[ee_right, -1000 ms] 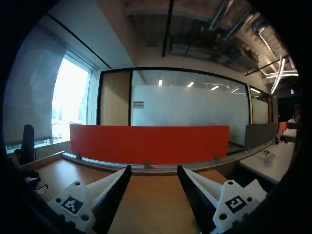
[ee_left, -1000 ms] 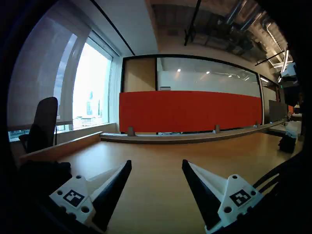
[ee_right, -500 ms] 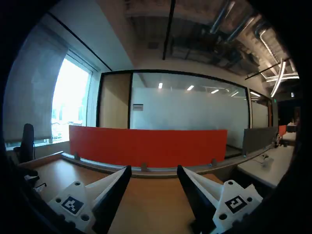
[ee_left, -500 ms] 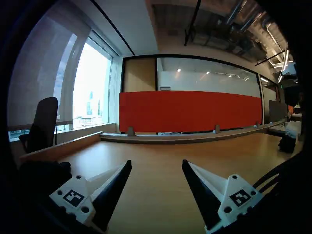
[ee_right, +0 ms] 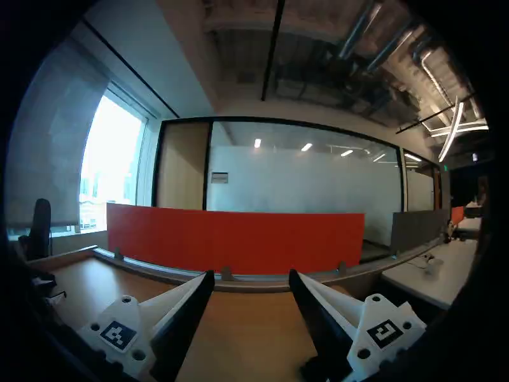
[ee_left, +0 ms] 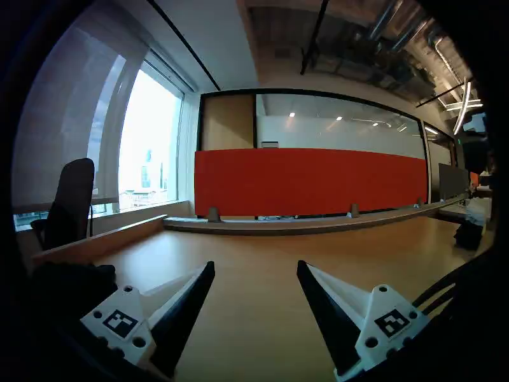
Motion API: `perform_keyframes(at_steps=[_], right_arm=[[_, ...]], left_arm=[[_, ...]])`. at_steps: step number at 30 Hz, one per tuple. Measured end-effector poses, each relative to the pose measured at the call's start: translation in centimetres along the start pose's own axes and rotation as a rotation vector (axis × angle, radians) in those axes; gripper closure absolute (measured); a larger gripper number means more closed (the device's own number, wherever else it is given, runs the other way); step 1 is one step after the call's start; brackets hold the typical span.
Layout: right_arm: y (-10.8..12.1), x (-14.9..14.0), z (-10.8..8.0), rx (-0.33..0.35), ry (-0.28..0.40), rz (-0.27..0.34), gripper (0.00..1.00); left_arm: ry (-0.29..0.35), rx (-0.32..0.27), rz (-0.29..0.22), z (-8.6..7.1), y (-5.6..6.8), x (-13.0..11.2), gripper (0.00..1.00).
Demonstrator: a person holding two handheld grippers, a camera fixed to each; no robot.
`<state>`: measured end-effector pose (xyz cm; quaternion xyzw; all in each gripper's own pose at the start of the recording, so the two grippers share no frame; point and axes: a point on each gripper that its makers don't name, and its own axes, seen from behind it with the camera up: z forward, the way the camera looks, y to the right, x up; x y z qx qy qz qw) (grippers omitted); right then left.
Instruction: Fold towel
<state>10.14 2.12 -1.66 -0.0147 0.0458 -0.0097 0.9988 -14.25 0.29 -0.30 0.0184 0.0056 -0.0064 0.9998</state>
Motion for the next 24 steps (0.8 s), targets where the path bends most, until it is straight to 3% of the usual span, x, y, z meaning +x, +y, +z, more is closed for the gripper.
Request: perform_keyframes(at_steps=[15, 24], right_arm=[[-0.1, -6.8, 0.6, 0.000, -0.020, 0.043, 0.10], [-1.5, -11.0, 0.7, 0.036, -0.023, 0.072, 0.10]], left_arm=[[0.000, 0.000, 0.000, 0.0, 0.0, 0.0, 0.04], [0.000, 0.000, 0.000, 0.0, 0.2, 0.0, 0.04]])
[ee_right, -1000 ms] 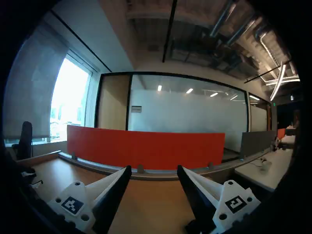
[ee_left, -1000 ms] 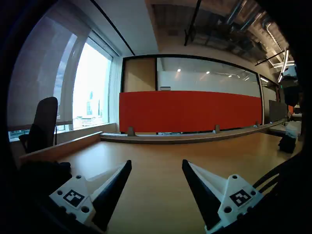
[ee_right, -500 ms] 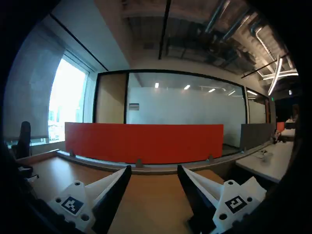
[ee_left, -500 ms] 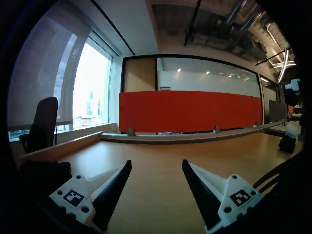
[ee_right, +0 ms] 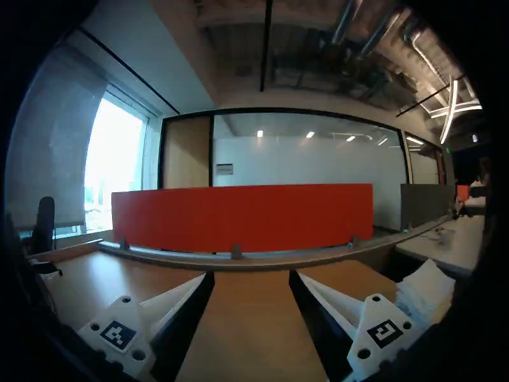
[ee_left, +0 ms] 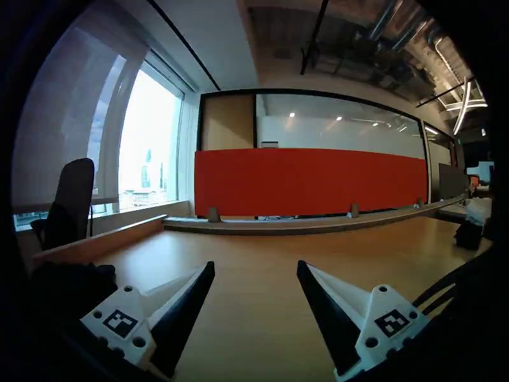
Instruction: Fold towel
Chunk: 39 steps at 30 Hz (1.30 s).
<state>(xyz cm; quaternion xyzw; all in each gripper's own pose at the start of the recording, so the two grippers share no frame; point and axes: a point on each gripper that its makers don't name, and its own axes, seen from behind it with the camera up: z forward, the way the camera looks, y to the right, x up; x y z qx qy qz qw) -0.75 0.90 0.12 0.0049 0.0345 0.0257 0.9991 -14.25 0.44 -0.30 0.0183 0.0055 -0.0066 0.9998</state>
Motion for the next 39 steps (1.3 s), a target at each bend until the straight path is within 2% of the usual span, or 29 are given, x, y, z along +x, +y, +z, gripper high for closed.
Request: perform_keyframes(at_steps=[9, 18, 30, 33, 39], right_arm=[[1.1, -4.7, 0.0, -0.040, -0.026, 0.020, 0.10], [1.4, -7.6, 0.2, -0.033, -0.039, 0.036, 0.10], [1.8, -9.8, 0.2, -0.033, -0.050, 0.056, 0.09], [1.7, -9.8, 0.3, -0.032, -0.039, 0.041, 0.06], [1.3, -9.8, 0.0, -0.029, -0.040, 0.012, 0.06]], left_arm=[[0.000, 0.000, 0.000, -0.1, 0.1, 0.0, 0.04], [0.000, 0.000, 0.000, -0.1, 0.1, 0.0, 0.04], [0.000, 0.000, 0.000, -0.1, 0.2, -0.1, 0.04], [0.000, 0.000, 0.000, -0.1, 0.2, -0.1, 0.04], [0.000, 0.000, 0.000, -0.1, 0.2, -0.1, 0.04]])
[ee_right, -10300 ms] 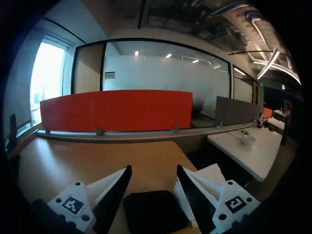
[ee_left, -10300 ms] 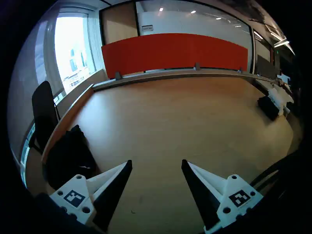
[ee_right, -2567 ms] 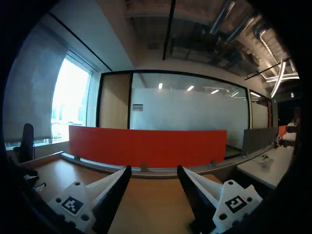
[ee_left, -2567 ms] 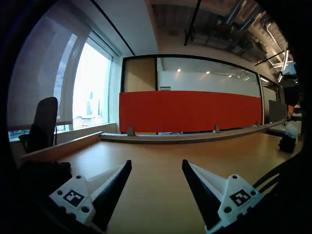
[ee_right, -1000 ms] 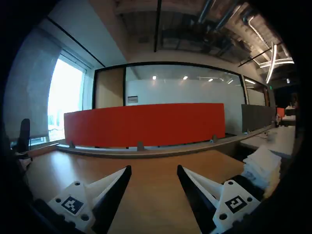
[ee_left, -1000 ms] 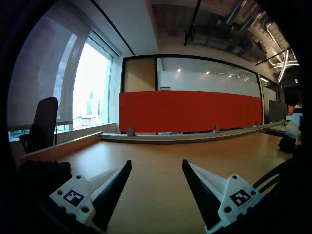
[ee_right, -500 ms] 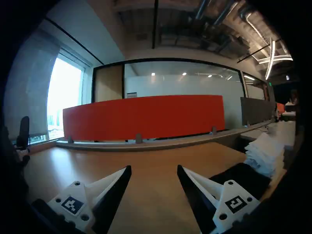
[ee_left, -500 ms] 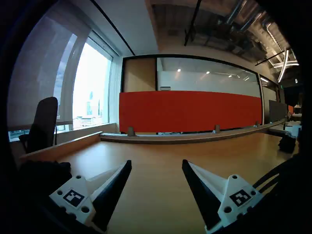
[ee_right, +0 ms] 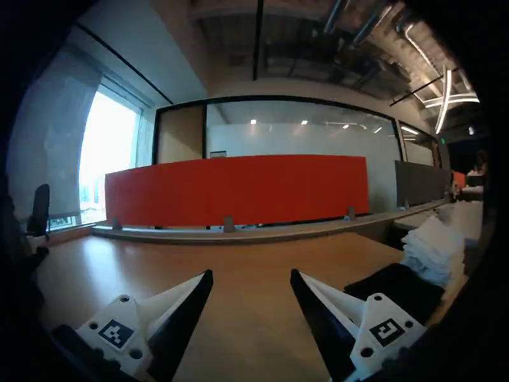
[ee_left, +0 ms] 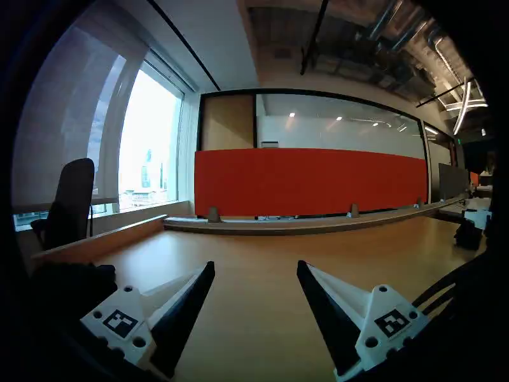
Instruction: Fold towel
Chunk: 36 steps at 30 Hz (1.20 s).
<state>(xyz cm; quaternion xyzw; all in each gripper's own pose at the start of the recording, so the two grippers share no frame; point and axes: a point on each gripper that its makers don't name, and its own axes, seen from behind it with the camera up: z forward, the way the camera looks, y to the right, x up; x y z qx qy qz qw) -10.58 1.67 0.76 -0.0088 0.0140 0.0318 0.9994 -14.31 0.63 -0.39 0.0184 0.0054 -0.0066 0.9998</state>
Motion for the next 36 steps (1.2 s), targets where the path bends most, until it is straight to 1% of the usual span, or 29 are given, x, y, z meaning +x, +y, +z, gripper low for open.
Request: perform_keyframes(at_steps=[9, 12, 14, 36], right_arm=[[-0.76, -0.17, -0.04, 0.006, 0.001, -0.046, 0.06], [-0.76, -0.12, 0.01, 0.005, 0.001, -0.045, 0.05], [-0.78, -0.12, 0.01, 0.005, 0.003, -0.046, 0.00], [-0.88, -0.02, -0.13, 0.007, 0.002, -0.044, 0.00]], left_arm=[[0.000, 0.000, 0.000, 0.01, 0.00, 0.01, 0.04], [0.000, 0.000, 0.000, 0.01, 0.01, 0.01, 0.04], [0.000, 0.000, 0.000, 0.01, 0.02, -0.01, 0.04], [0.000, 0.000, 0.000, 0.00, 0.03, -0.02, 0.04]])
